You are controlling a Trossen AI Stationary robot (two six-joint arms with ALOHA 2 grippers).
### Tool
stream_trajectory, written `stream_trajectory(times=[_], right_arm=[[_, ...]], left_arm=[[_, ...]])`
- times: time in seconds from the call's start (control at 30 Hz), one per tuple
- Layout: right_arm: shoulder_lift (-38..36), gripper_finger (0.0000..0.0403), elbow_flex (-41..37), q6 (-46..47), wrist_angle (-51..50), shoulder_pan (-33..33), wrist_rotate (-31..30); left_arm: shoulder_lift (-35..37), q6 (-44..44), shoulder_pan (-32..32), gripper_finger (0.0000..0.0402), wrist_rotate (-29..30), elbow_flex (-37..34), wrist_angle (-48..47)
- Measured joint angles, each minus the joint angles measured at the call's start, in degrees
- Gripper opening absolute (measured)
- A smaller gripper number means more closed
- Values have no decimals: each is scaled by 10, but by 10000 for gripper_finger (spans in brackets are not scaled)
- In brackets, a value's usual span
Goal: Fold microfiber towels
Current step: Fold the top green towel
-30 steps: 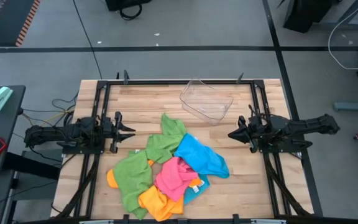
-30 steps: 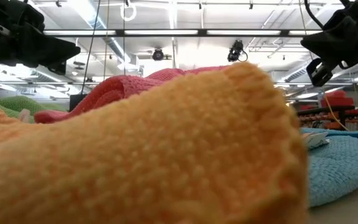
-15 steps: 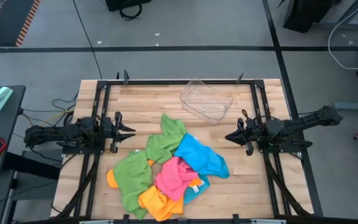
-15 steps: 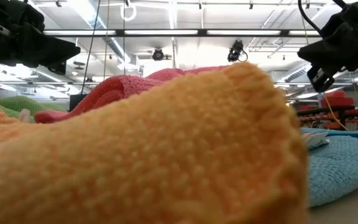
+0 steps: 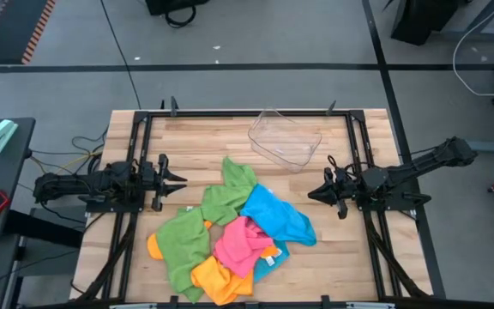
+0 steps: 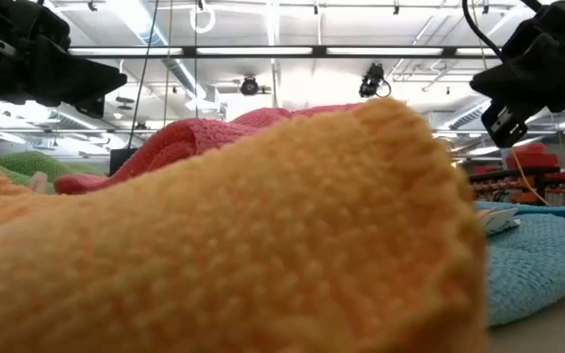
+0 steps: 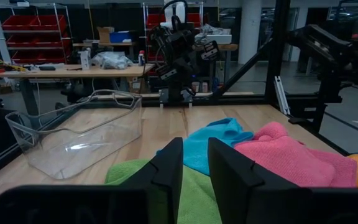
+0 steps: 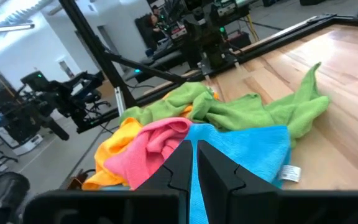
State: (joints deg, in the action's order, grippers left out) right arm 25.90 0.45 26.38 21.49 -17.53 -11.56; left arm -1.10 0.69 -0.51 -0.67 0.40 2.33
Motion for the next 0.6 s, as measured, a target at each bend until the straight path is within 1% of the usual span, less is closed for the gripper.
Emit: stream_trajectory(times=[0.3,0.47,0.6], right_arm=[[45,33,0,22,31,-32,-14],[77,33,0,26,55,-58,-58],[109,33,0,20,93,-75,-102]], left_arm=[[0,0,0,83,0,0,0],[0,0,0,86,0,0,0],[0,0,0,82,0,0,0]])
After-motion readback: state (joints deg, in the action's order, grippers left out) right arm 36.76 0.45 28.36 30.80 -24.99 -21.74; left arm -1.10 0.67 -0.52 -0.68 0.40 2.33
